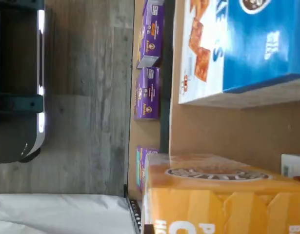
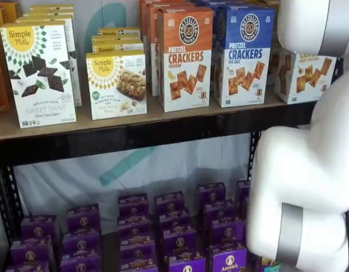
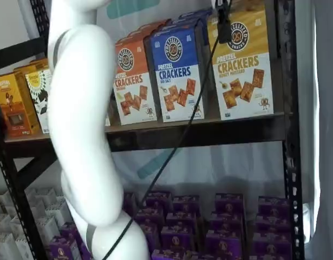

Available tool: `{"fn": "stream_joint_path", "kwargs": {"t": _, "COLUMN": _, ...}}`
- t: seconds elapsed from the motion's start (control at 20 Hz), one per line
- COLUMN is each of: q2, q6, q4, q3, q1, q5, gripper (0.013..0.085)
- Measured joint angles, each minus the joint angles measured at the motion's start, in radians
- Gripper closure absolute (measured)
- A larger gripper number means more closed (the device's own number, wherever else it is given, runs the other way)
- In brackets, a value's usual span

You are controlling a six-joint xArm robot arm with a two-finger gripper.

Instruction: Retrieve the yellow and white box located on the top shelf, the sixth one from the left

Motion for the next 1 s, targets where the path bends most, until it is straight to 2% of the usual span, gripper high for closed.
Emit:
{"fn": "stream_joint_path", "kwargs": {"t": 0.5, "q2": -0.11, "q6": -0.031, "q4": -0.002, "q3": 0.081, "q1": -0.035, "q5": 0.054, "gripper": 0.041}}
{"fn": "stream_joint_path", "kwargs": {"t": 1.0, "q2": -0.193, "q6": -0.028, "q4": -0.01, "q3": 0.139, "q1": -0.032, "q5": 0.109, "gripper": 0.041}}
